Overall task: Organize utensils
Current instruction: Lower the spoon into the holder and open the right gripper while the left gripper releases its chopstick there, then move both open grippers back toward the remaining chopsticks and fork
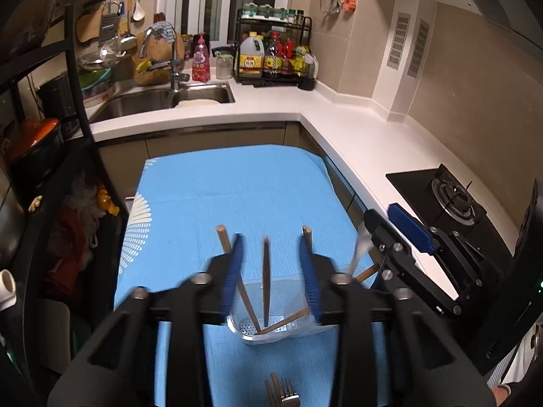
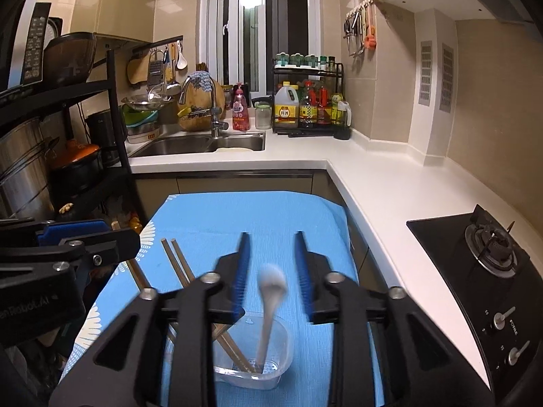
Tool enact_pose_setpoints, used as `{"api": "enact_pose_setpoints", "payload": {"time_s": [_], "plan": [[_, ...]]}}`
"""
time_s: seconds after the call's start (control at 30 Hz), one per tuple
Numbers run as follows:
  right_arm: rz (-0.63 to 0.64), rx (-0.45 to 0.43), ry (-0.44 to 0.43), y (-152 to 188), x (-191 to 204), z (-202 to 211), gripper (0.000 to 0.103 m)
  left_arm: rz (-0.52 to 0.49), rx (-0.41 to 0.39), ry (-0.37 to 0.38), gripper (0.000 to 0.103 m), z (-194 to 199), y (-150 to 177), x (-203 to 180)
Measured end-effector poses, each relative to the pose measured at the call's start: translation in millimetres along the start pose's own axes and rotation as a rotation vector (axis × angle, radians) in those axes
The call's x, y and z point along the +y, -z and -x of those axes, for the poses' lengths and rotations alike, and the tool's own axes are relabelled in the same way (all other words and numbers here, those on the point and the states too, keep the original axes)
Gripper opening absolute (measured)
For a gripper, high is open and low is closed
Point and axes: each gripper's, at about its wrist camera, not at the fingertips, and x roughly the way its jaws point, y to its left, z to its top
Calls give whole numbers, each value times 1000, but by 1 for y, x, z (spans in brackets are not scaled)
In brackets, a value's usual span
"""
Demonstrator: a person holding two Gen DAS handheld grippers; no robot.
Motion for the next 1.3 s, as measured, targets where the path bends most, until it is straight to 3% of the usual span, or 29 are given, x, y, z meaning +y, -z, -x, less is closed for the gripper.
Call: {"api": "enact_pose_setpoints", "payload": {"time_s": [0.2,0.4,0.57,0.73,0.83,0.93,1.07,1.3], "plan": [[-30,-21,-19,-4,-4,31,41,10,-50,-25,43,27,9,-2],[-29,-49,-39,7,-12,69,41,13,-96,-48,56,56,30,-5],[-21,-66,-11,42,-20,89,37,27,-156,-78,62,71,60,0],[14,-64,-23,89,-21,89,32,21,-192,-159,62,66,103,11],[28,-2,-36,117,-19,78,27,21,-176,-161,62,53,132,22],[39,114,-81,145,-11,59,20,27,-134,-135,48,35,164,34],[28,215,-147,168,3,42,6,18,-30,-130,16,6,200,38],[72,330,-202,207,36,30,4,-4,-34,-110,14,7,217,30]]}}
